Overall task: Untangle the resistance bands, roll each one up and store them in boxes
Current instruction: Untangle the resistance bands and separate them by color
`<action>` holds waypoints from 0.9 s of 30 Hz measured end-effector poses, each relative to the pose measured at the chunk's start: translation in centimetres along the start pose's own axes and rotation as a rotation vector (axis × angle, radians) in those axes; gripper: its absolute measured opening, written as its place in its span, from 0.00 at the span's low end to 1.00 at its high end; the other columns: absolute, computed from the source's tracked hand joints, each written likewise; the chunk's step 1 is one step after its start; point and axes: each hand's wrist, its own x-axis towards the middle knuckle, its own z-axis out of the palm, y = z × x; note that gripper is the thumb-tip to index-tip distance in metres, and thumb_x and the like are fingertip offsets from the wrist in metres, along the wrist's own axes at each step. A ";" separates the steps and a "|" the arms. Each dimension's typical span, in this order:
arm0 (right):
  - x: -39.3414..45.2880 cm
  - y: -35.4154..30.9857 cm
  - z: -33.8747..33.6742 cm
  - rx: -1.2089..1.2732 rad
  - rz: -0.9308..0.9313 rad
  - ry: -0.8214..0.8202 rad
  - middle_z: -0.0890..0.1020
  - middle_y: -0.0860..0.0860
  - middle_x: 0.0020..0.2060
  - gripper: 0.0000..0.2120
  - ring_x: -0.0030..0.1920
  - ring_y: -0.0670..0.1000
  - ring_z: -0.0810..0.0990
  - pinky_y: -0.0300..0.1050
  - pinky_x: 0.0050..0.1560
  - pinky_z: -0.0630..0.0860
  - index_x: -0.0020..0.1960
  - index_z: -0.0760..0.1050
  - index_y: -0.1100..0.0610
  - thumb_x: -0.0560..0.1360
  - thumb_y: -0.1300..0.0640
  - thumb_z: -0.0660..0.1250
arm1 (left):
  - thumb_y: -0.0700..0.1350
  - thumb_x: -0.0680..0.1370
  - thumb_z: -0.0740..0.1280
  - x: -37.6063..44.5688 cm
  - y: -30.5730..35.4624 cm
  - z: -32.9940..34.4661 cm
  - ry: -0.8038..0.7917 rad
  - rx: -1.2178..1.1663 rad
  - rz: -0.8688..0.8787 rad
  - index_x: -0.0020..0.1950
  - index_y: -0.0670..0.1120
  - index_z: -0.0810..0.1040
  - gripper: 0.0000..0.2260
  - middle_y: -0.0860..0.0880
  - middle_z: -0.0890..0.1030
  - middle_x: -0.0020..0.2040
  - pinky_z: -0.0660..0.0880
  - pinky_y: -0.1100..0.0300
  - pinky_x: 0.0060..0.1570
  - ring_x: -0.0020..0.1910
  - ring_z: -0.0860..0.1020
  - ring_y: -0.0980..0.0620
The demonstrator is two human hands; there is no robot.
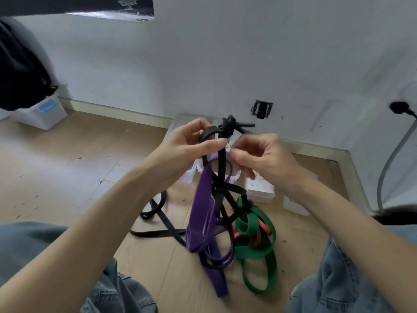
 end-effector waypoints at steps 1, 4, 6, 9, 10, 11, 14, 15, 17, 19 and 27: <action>0.2 0.0 0.0 -0.019 0.000 -0.004 0.80 0.48 0.29 0.03 0.28 0.45 0.76 0.38 0.27 0.73 0.40 0.78 0.60 0.73 0.61 0.69 | 0.43 0.71 0.70 0.0 -0.2 0.2 -0.007 -0.002 0.012 0.40 0.45 0.72 0.07 0.49 0.79 0.37 0.74 0.57 0.46 0.38 0.77 0.50; 0.5 1.0 -0.7 -0.273 0.102 -0.054 0.80 0.43 0.41 0.13 0.42 0.44 0.80 0.35 0.39 0.76 0.44 0.76 0.52 0.65 0.47 0.75 | 0.41 0.72 0.68 0.1 0.1 0.7 0.029 -0.157 0.038 0.39 0.45 0.72 0.05 0.53 0.76 0.32 0.72 0.57 0.43 0.32 0.74 0.56; 0.4 2.1 -0.8 -0.380 0.242 -0.175 0.77 0.42 0.50 0.25 0.51 0.43 0.78 0.35 0.48 0.75 0.52 0.72 0.50 0.61 0.41 0.75 | 0.40 0.72 0.66 0.2 0.8 0.5 0.040 -0.302 0.049 0.39 0.45 0.72 0.04 0.52 0.71 0.31 0.71 0.59 0.42 0.31 0.70 0.57; 0.0 3.5 0.7 -0.282 0.274 -0.268 0.79 0.47 0.54 0.23 0.54 0.48 0.79 0.45 0.55 0.77 0.61 0.72 0.53 0.69 0.51 0.74 | 0.41 0.75 0.65 0.4 1.4 0.4 0.010 -0.416 0.053 0.37 0.46 0.73 0.06 0.52 0.69 0.32 0.72 0.64 0.38 0.31 0.68 0.56; 0.0 3.7 1.0 -0.235 0.235 -0.214 0.82 0.51 0.51 0.17 0.52 0.51 0.81 0.48 0.54 0.78 0.59 0.74 0.56 0.72 0.56 0.71 | 0.41 0.75 0.65 0.5 1.4 0.3 0.038 -0.425 0.032 0.37 0.46 0.74 0.07 0.52 0.70 0.32 0.72 0.64 0.37 0.32 0.68 0.56; 0.1 3.5 1.0 -0.187 0.208 -0.148 0.83 0.54 0.48 0.11 0.49 0.53 0.82 0.47 0.52 0.79 0.56 0.77 0.59 0.74 0.60 0.67 | 0.42 0.75 0.66 0.5 1.3 0.1 0.091 -0.395 0.007 0.38 0.47 0.75 0.05 0.53 0.71 0.32 0.70 0.65 0.38 0.33 0.69 0.57; 0.2 2.6 0.5 0.048 0.231 -0.033 0.84 0.50 0.35 0.09 0.37 0.45 0.83 0.34 0.39 0.77 0.46 0.79 0.63 0.77 0.67 0.60 | 0.50 0.74 0.66 0.3 0.0 -1.2 0.178 0.049 -0.095 0.49 0.52 0.77 0.06 0.58 0.80 0.40 0.67 0.62 0.48 0.43 0.76 0.61; 0.1 2.3 0.4 0.138 0.239 -0.034 0.83 0.48 0.33 0.11 0.33 0.43 0.82 0.32 0.35 0.75 0.44 0.79 0.63 0.78 0.67 0.58 | 0.53 0.72 0.67 0.0 -0.7 -1.3 0.110 0.149 -0.175 0.55 0.56 0.76 0.12 0.60 0.81 0.46 0.68 0.60 0.51 0.49 0.78 0.62; 0.0 1.7 0.3 0.287 0.227 -0.054 0.81 0.46 0.28 0.15 0.27 0.42 0.77 0.30 0.30 0.71 0.41 0.79 0.58 0.78 0.65 0.56 | 0.55 0.69 0.71 -0.6 -2.0 -0.4 -0.067 0.100 -0.361 0.61 0.61 0.72 0.22 0.54 0.82 0.53 0.75 0.53 0.51 0.54 0.80 0.51; 0.1 1.2 0.0 0.258 0.222 -0.074 0.78 0.46 0.27 0.15 0.25 0.43 0.72 0.32 0.27 0.67 0.39 0.79 0.55 0.79 0.62 0.57 | 0.49 0.68 0.73 -0.8 -3.0 0.7 -0.082 -0.023 -0.441 0.61 0.56 0.73 0.23 0.48 0.83 0.50 0.79 0.56 0.40 0.44 0.82 0.50; 0.4 0.8 -4.3 -0.081 0.239 0.334 0.74 0.49 0.25 0.13 0.28 0.48 0.74 0.41 0.32 0.68 0.33 0.76 0.56 0.75 0.55 0.67 | 0.39 0.76 0.66 0.4 -3.6 -3.3 0.143 0.467 -0.467 0.57 0.45 0.77 0.09 0.47 0.82 0.41 0.76 0.64 0.28 0.34 0.83 0.52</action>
